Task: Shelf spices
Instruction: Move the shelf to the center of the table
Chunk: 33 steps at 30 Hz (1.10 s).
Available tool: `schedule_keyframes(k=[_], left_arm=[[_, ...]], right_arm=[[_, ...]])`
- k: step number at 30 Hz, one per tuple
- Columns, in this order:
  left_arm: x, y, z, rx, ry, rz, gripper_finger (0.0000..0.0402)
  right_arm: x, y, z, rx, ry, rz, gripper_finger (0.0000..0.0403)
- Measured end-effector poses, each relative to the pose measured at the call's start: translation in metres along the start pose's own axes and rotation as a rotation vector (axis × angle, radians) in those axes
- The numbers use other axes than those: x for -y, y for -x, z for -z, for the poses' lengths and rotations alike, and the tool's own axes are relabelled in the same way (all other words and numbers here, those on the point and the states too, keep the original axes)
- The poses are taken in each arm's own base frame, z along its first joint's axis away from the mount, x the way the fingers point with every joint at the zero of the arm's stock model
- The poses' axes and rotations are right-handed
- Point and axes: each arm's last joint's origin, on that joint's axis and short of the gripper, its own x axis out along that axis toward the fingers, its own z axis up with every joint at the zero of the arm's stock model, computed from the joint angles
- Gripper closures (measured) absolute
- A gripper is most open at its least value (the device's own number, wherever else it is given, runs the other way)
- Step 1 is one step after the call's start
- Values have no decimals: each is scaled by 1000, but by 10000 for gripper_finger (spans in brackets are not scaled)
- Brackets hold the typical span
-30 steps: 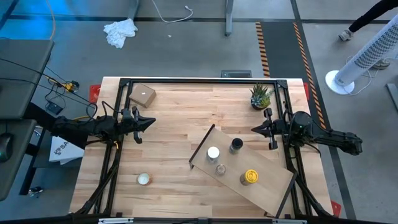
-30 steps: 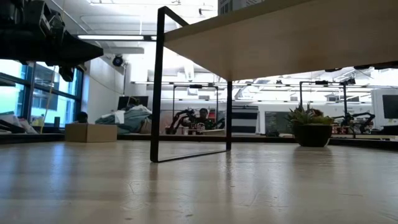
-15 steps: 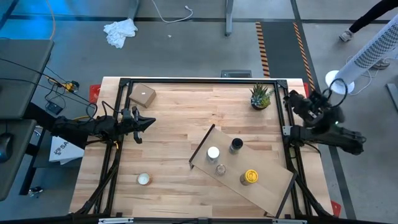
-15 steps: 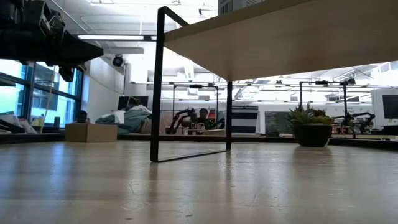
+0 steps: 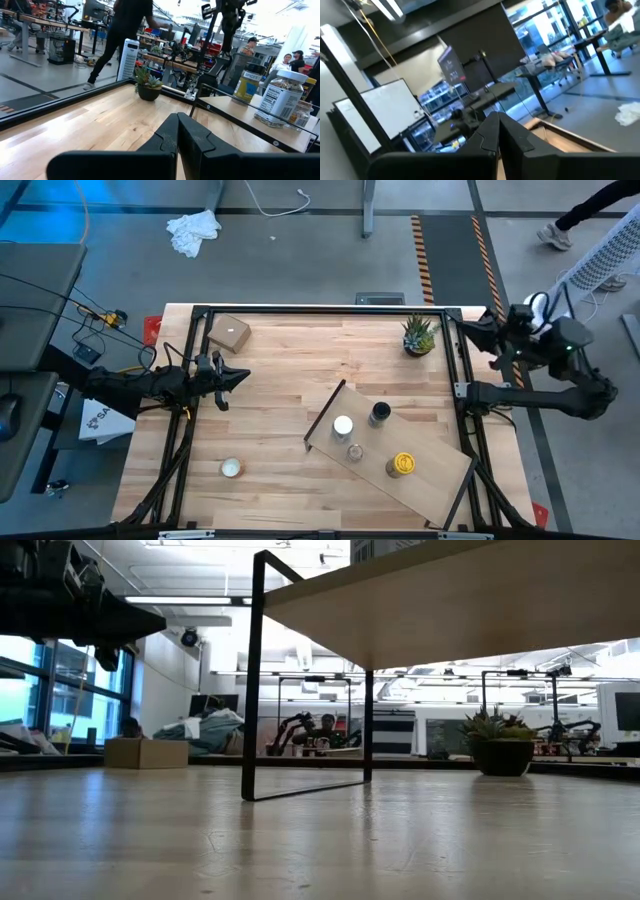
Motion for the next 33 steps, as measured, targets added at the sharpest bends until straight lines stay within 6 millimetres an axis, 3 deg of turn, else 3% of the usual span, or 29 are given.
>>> schedule_keyframes(k=[5,12,15,18,22,24,28,33], left_arm=[[-2,0,-2,33,-28,-67,400],[1,1,-16,169,203,-31,400],[-1,2,-22,251,333,-96,400],[1,4,-43,365,489,-51,401],[15,3,-89,367,427,14,401],[24,-3,-116,334,330,-12,401],[44,-29,-159,141,107,-95,401],[55,-55,-188,-105,-14,-203,401]], right_arm=[[-7,-9,-13,12,-54,22,402],[-10,-27,-16,-19,-71,43,402],[-11,-33,-17,-6,-102,37,402],[-17,-43,-23,55,-172,-47,402],[-28,-64,-28,38,-196,-298,402],[-28,-78,-17,-120,-290,-330,402],[-21,-96,17,-671,-495,-259,402],[-29,-87,36,-1210,-668,-248,403]])
